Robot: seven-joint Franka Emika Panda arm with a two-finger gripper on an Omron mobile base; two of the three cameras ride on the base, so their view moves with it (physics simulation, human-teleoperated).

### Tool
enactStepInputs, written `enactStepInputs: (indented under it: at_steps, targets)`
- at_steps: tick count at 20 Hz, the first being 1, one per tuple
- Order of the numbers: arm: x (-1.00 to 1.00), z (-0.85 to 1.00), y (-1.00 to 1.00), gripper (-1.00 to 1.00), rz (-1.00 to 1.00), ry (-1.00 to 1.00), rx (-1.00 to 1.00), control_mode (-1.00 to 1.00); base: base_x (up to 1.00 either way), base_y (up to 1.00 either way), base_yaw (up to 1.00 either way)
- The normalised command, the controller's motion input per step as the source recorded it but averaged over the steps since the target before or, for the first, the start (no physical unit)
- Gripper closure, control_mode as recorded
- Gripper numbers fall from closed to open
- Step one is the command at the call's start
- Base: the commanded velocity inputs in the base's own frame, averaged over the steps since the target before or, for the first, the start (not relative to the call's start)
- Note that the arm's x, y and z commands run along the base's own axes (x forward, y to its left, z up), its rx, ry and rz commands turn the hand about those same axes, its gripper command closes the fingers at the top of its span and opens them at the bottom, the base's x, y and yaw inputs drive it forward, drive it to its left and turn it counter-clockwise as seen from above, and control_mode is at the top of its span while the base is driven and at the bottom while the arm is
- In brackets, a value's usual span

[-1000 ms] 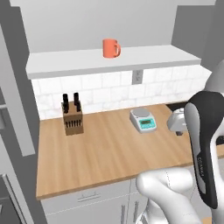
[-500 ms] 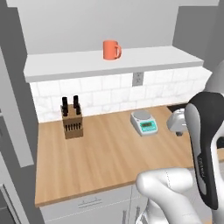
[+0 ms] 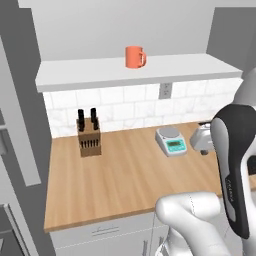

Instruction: Gather all objects into one cabinet and sort the glasses and bowls to opposite sides.

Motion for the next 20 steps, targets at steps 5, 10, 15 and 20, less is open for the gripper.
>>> enactStepInputs:
  at_steps: [5, 10, 15, 20]
  targets:
    - [0.0, 0.0, 0.0, -1.0, 0.0, 0.0, 0.0, 1.0, 0.07, -0.04, 0.03]
    - [-0.04, 0.18, 0.0, -1.0, 0.02, -0.21, 0.0, -1.0, 0.0, 0.0, 0.0]
    - [0.0, 0.42, 0.0, -1.0, 0.07, -0.27, 0.0, -1.0, 0.0, 0.0, 0.0]
    - [0.14, 0.41, 0.01, -1.0, 0.05, -0.25, 0.01, -1.0, 0.0, 0.0, 0.0]
